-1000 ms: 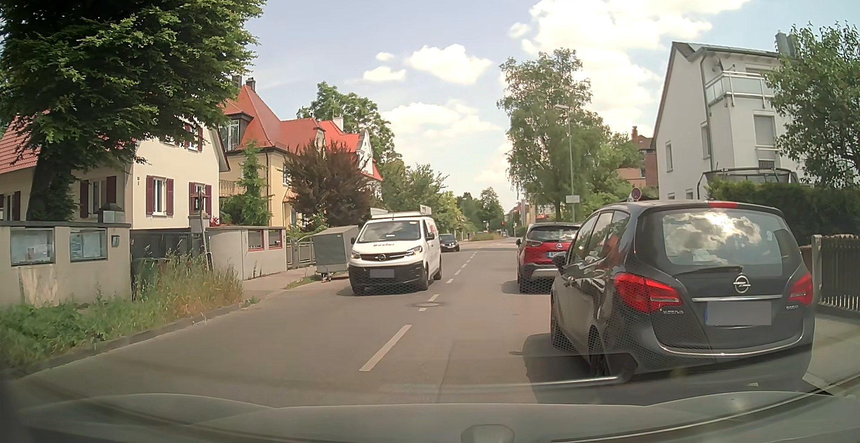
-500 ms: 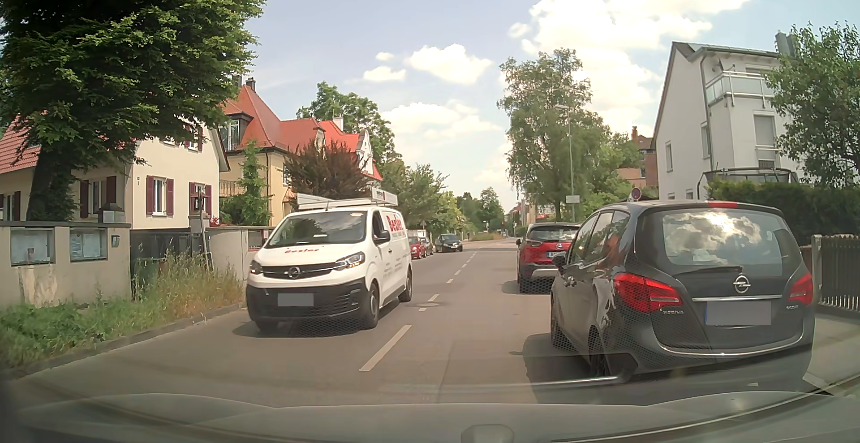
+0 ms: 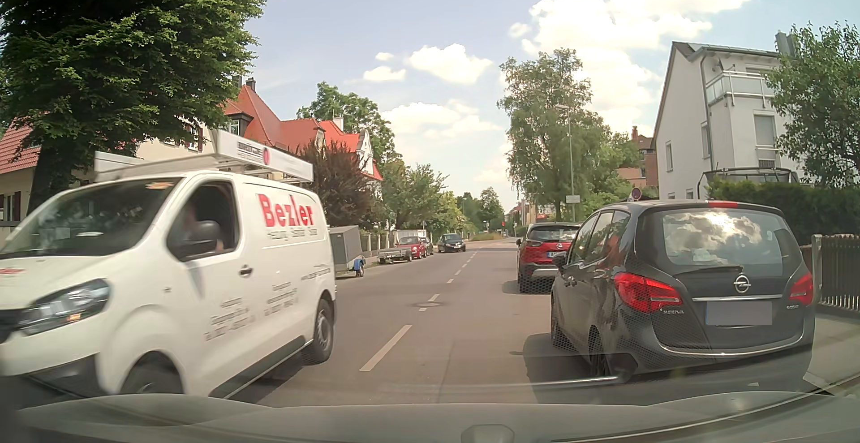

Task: Follow the waypoints while adhering to traffic rules and regulations

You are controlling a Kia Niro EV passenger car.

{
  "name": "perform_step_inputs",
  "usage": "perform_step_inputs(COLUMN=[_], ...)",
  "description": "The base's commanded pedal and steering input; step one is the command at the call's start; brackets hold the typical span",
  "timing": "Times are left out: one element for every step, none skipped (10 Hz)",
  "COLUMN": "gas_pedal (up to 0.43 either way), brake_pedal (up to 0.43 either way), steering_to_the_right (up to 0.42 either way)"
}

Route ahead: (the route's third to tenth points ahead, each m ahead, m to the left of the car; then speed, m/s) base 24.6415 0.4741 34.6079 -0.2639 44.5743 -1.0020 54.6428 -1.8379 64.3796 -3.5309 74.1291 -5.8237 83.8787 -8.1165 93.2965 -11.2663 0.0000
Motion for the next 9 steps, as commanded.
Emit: perform_step_inputs(gas_pedal=[0.0,0.0,0.0,0.0,0.0,0.0,0.0,0.0,0.0], brake_pedal=[0.207,0.195,0.159,0.049,0.0,0.0,0.0,0.0,0.0], steering_to_the_right=[-0.293,-0.355,-0.419,-0.493,-0.545,-0.583,-0.643,-0.721,-0.781])
